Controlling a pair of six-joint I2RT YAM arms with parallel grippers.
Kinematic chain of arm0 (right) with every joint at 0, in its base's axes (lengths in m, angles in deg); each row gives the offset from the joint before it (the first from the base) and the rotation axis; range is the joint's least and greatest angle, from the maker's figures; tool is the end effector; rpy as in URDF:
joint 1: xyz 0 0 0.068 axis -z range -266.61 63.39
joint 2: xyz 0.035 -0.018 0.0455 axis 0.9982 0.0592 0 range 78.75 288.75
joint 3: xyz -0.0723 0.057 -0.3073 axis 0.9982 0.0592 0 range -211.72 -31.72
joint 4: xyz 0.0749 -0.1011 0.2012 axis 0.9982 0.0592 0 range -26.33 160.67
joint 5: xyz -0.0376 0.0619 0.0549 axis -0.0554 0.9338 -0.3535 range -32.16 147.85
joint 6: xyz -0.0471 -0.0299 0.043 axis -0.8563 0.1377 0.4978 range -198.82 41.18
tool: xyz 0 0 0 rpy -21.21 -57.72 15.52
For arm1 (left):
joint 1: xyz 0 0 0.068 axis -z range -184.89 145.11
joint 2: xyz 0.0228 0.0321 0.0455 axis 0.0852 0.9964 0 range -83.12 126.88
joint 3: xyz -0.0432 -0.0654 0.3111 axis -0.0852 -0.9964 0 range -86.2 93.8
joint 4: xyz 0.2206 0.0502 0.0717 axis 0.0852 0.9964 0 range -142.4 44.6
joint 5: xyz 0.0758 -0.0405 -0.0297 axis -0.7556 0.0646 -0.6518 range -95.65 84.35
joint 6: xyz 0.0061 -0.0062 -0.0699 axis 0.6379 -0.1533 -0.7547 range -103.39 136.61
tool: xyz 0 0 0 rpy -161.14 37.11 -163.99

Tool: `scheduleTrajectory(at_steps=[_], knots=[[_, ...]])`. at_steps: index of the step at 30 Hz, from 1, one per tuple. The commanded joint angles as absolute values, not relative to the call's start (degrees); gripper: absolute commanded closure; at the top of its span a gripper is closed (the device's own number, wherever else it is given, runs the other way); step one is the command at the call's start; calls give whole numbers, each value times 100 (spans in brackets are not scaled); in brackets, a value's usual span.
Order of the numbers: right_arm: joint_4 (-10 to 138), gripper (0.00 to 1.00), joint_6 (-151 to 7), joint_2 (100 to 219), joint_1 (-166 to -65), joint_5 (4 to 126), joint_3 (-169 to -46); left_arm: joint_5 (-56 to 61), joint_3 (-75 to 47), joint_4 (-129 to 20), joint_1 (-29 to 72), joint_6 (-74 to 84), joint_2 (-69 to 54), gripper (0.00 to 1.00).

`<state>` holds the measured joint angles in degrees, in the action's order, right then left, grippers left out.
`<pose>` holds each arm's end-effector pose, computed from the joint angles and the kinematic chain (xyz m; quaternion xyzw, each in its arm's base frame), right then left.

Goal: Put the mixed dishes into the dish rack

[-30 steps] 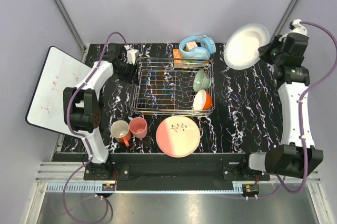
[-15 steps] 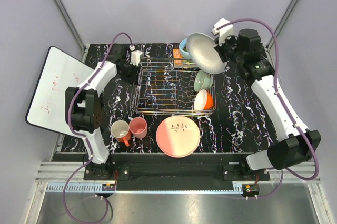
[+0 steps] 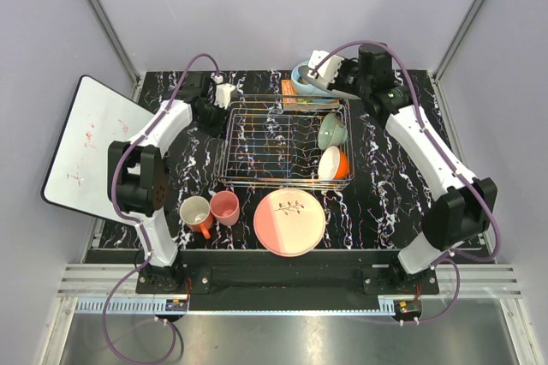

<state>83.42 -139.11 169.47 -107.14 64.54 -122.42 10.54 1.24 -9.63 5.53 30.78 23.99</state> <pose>0.3409 0.1348 0.4424 -0.5549 0.6000 -0.1504 0.5563 0.3891 -0.0878 0.2811 0.2375 0.9323 -0.1289 0.2402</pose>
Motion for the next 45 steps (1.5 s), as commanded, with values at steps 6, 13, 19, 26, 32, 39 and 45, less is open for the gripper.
scheduleTrajectory(at_steps=[6,13,19,26,32,39,45], knots=[[7589,100,-14561,17191,-10910,6707,-12840,1272,248,-889,672,3269,2445,75],[7580,100,-14614,17358,-11200,6655,-12682,1272,248,-898,672,3234,2454,75],[7563,100,-14685,17516,-11368,6549,-12541,1237,222,-898,672,3252,2428,76],[7545,100,-14711,17675,-11359,6479,-12383,1220,204,-898,672,3278,2384,76],[7466,100,-14816,17965,-11359,6531,-12278,1184,187,-898,672,3304,2314,76],[7413,100,-14808,18176,-11359,6672,-12199,1114,187,-898,663,3357,2270,76],[7343,100,-14755,18150,-11368,6593,-12014,1140,178,-898,663,3357,2270,76]])
